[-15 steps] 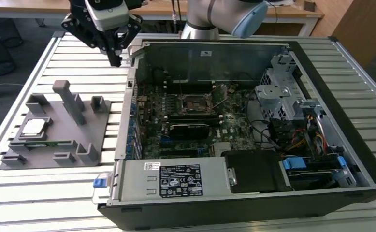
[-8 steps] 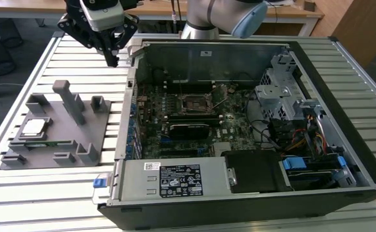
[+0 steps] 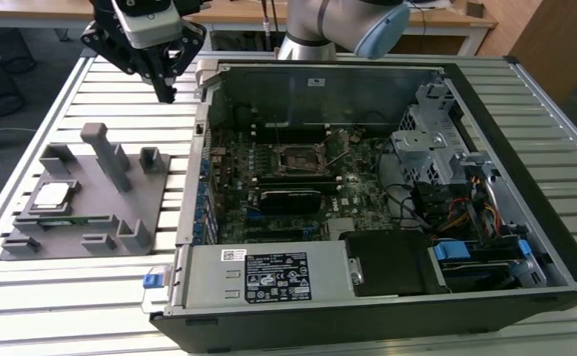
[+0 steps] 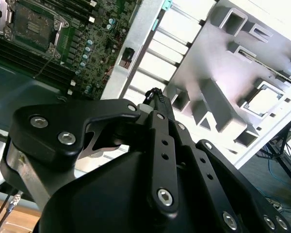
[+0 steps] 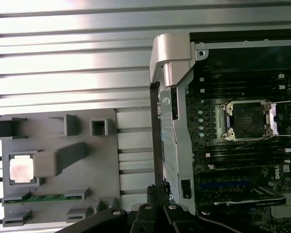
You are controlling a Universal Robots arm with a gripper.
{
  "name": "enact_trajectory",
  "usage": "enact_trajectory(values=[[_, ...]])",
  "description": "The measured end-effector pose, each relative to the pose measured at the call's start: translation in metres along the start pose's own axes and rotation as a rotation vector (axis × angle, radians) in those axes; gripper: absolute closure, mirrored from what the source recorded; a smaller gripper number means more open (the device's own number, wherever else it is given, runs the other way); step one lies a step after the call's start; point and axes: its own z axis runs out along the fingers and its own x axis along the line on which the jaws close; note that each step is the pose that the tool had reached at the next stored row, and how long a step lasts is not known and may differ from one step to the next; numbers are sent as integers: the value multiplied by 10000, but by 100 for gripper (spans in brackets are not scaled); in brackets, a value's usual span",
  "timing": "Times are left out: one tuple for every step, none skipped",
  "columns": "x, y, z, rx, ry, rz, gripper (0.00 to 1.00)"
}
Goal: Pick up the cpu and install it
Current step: 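Reach for the cpu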
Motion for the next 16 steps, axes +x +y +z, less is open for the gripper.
enact_trajectory(values=[[10,-1,1,0,0,-1,89],[20,-2,1,-1,-1,-1,89],[30,-3,2,-1,-1,0,89],[40,-3,2,0,0,0,89],[50,-4,2,1,0,-1,89],[60,-5,3,0,0,-1,89],[71,-5,3,0,0,0,89],[81,-6,4,0,0,0,89],[90,-7,4,0,0,-1,89],[100,-8,4,0,0,-1,89],[110,-9,5,0,0,-1,89],[120,-10,5,0,0,-1,89],[130,-10,6,0,0,-1,89],[142,-11,6,0,0,-1,89],[154,-12,7,0,0,-1,89],[175,-14,7,0,0,-1,89]])
